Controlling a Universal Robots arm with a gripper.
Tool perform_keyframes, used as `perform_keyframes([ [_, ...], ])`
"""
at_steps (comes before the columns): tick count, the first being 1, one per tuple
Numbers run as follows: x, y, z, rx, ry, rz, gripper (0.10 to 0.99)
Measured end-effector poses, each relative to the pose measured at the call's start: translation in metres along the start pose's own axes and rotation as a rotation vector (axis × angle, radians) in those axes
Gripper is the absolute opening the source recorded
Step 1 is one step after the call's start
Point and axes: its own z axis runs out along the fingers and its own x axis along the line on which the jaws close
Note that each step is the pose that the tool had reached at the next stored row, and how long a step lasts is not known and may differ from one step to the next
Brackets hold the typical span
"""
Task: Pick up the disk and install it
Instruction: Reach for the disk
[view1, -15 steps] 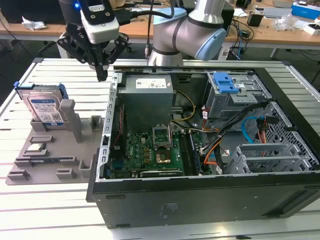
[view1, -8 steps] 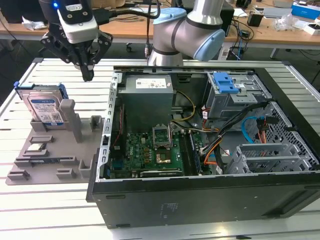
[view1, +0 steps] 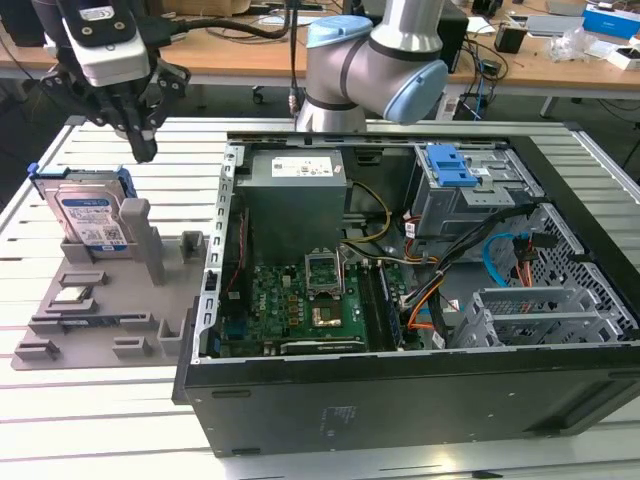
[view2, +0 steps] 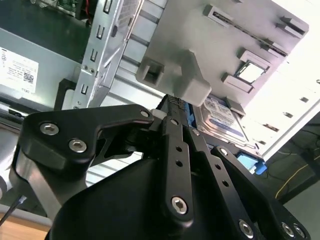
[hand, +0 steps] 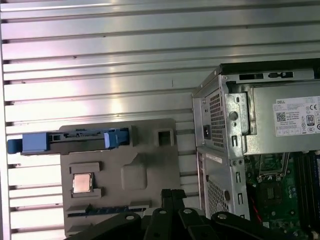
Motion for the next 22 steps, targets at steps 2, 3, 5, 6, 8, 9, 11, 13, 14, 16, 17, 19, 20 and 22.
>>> perform_keyframes([
  [2, 0.0077, -0.0005, -0.0002, 0.000, -0.0001, 0.000, 0.106],
  [3, 0.0133, -0.0010, -0.0003, 0.000, -0.0001, 0.000, 0.106],
  [5, 0.0188, -0.0014, -0.0005, 0.000, 0.0000, 0.000, 0.106],
  [6, 0.0224, -0.0016, -0.0006, 0.000, 0.0000, 0.000, 0.106],
  [8, 0.0297, -0.0022, -0.0008, 0.000, 0.0000, 0.000, 0.106],
  [9, 0.0318, -0.0023, -0.0008, 0.000, 0.0000, 0.000, 0.106],
  [11, 0.0371, -0.0028, -0.0009, 0.000, -0.0001, 0.000, 0.106],
  [13, 0.0417, -0.0031, -0.0011, 0.000, 0.0000, 0.000, 0.106],
  [14, 0.0448, -0.0033, -0.0012, 0.000, 0.0000, 0.000, 0.106],
  [16, 0.0498, -0.0037, -0.0013, 0.000, 0.0000, 0.000, 0.106],
  [17, 0.0534, -0.0040, -0.0014, 0.000, 0.0000, 0.000, 0.106],
  [19, 0.0577, -0.0043, -0.0015, 0.000, 0.0000, 0.000, 0.106],
  [20, 0.0614, -0.0046, -0.0016, 0.000, 0.0000, 0.000, 0.106],
  [22, 0.0662, -0.0049, -0.0017, 0.000, 0.0000, 0.000, 0.106],
])
